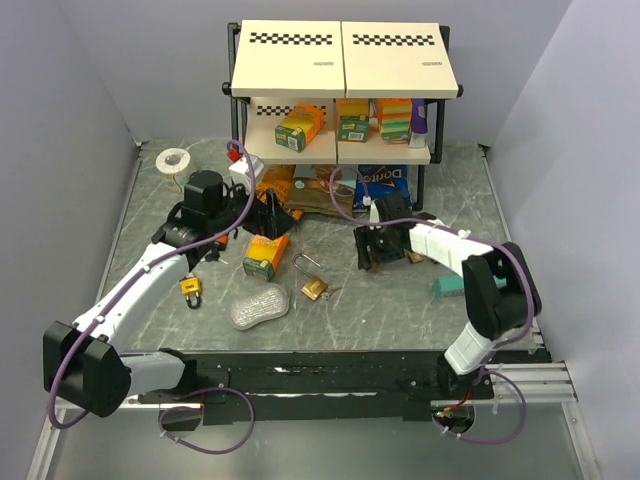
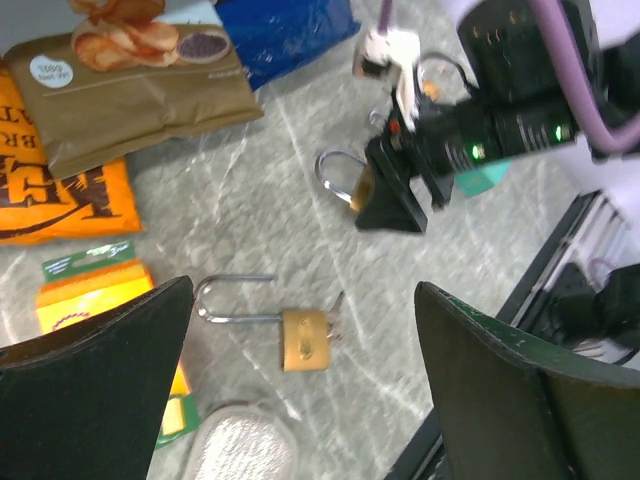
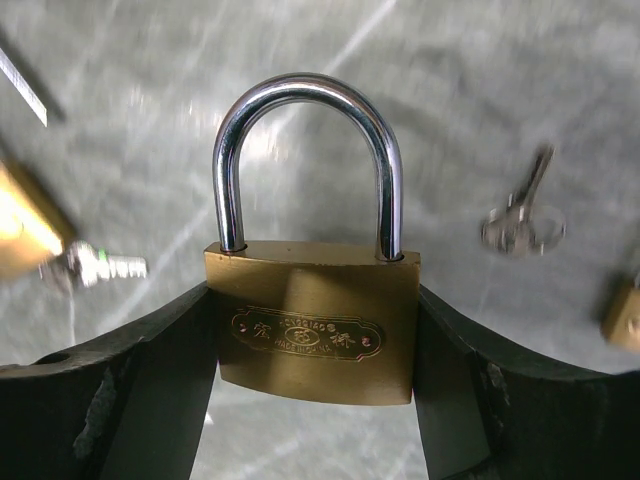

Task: Lock with the key
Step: Place the lock at the center of the board, then pick up the lock from the center of the board.

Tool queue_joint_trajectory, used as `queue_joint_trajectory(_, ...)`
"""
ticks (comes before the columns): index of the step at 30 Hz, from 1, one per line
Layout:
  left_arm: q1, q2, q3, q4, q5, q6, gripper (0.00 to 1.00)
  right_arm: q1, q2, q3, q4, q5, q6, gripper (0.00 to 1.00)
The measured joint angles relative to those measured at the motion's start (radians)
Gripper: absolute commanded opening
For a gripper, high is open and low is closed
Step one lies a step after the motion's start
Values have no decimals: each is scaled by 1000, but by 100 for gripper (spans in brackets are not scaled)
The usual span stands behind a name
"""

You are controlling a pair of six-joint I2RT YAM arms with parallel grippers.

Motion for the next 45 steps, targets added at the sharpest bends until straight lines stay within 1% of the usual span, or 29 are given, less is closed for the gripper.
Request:
queue_joint_trajectory(3, 0, 0, 0, -42, 2, 51, 96, -3, 61, 34, 14, 15, 37, 39)
queue_joint_trajectory(4, 0, 0, 0, -59, 8, 69, 96, -4, 79, 40, 16, 20, 47, 46)
queue_joint_trajectory(6, 3, 0, 0, -89, 25, 112, 96, -5, 103, 47, 15, 31, 63, 53)
queue_joint_trajectory(7, 4, 0, 0, -106, 39, 134, 96, -6, 116, 52, 16, 38, 69, 60)
queue_joint_trajectory(9, 5, 0, 0, -133, 66, 175, 96, -6, 129, 72, 8, 44, 87, 69)
queue_joint_trajectory(10, 6, 0, -1, -143, 80, 193, 96, -6, 133, 77, 4, 48, 92, 77)
queue_joint_trajectory(11, 6, -2, -2, -154, 90, 211, 96, -6, 136, 80, 1, 51, 96, 82)
queue_joint_trajectory(12, 6, -2, -3, -163, 105, 232, 96, -6, 137, 83, -2, 51, 100, 91)
queue_joint_trajectory(14, 7, -3, -6, -186, 133, 289, 96, -6, 137, 85, -2, 50, 111, 97)
queue_joint_trajectory(15, 6, -1, -6, -208, 153, 340, 96, -6, 137, 90, -1, 47, 112, 99)
queue_joint_trajectory(16, 6, 1, -5, -228, 165, 372, 96, -6, 137, 94, 0, 48, 113, 99)
queue_joint_trajectory(19, 6, 36, 20, -348, 215, 565, 96, -8, 137, 104, 8, 46, 112, 99)
queue_joint_trajectory(20, 6, 62, 37, -408, 231, 667, 96, -8, 135, 105, 11, 43, 110, 99)
queue_joint_trajectory(24, -7, 142, 64, -556, 248, 968, 96, -8, 107, 104, 8, 15, 81, 99)
queue_joint_trajectory(26, -29, 174, 64, -599, 246, 1099, 96, -8, 61, 101, 6, -10, 61, 99)
queue_joint_trajectory(29, -81, 229, 67, -624, 233, 1255, 96, -8, -60, 93, 5, -54, 18, 99)
queue_joint_trajectory(32, -142, 306, 94, -625, 217, 1360, 96, -8, -208, 76, 7, -87, -30, 99)
queue_joint_trajectory(38, -233, 473, 189, -617, 198, 1461, 97, -10, -520, -2, 16, -138, -124, 99)
queue_joint_trajectory(42, -265, 547, 217, -600, 186, 1502, 98, -10, -666, -43, 13, -155, -160, 99)
queue_joint_trajectory(45, -280, 602, 239, -602, 169, 1544, 99, -11, -747, -73, 0, -167, -179, 99)
